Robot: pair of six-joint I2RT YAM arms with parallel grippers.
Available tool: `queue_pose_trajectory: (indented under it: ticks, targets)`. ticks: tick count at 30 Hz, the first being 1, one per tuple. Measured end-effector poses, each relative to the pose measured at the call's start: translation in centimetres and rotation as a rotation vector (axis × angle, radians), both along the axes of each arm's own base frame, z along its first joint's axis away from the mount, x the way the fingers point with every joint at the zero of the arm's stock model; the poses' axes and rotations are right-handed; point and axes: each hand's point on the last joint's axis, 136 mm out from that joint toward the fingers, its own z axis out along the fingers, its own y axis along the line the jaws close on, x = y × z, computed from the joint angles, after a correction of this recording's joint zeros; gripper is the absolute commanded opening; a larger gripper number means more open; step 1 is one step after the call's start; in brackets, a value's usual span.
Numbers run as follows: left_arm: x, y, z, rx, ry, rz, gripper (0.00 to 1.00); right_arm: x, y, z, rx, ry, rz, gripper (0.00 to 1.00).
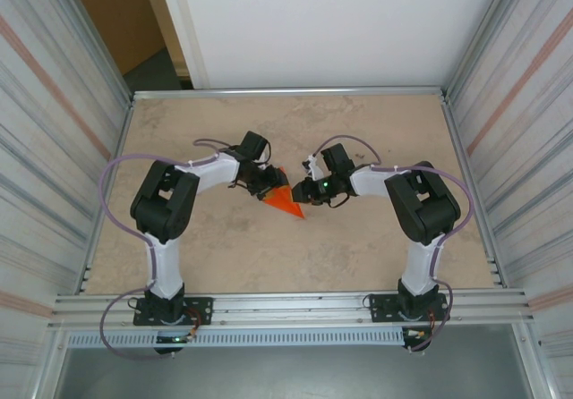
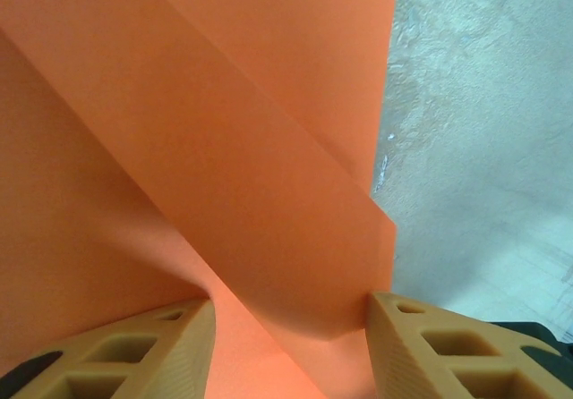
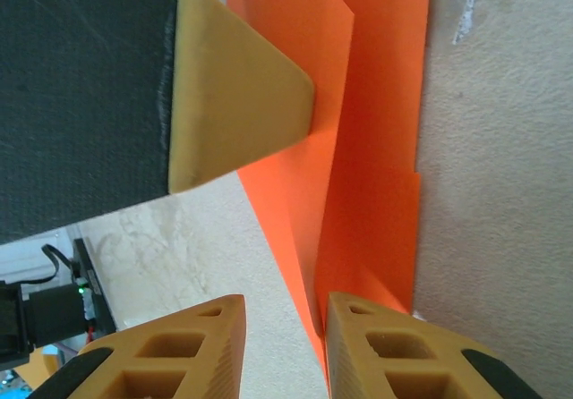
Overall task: Fold a paper plane with a square sheet of paper (pick it up from the middle)
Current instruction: Fourth fold the wing at the center of the table.
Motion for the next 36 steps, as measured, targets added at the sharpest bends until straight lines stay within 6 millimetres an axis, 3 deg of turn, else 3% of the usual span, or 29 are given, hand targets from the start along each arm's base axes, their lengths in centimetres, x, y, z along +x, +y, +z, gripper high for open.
queue_pose_trajectory:
  ticks: [10, 36]
  targets:
    - [0.1, 0.0, -0.1, 0.013, 0.012, 0.002, 0.50, -0.2, -0.1, -1.2, -0.022, 0.033, 0.005, 0.26]
    - [0.1, 0.0, 0.0, 0.017, 0.018, 0.001, 0.51, -0.1, -0.1, -2.2, 0.015, 0.078, 0.021, 0.08]
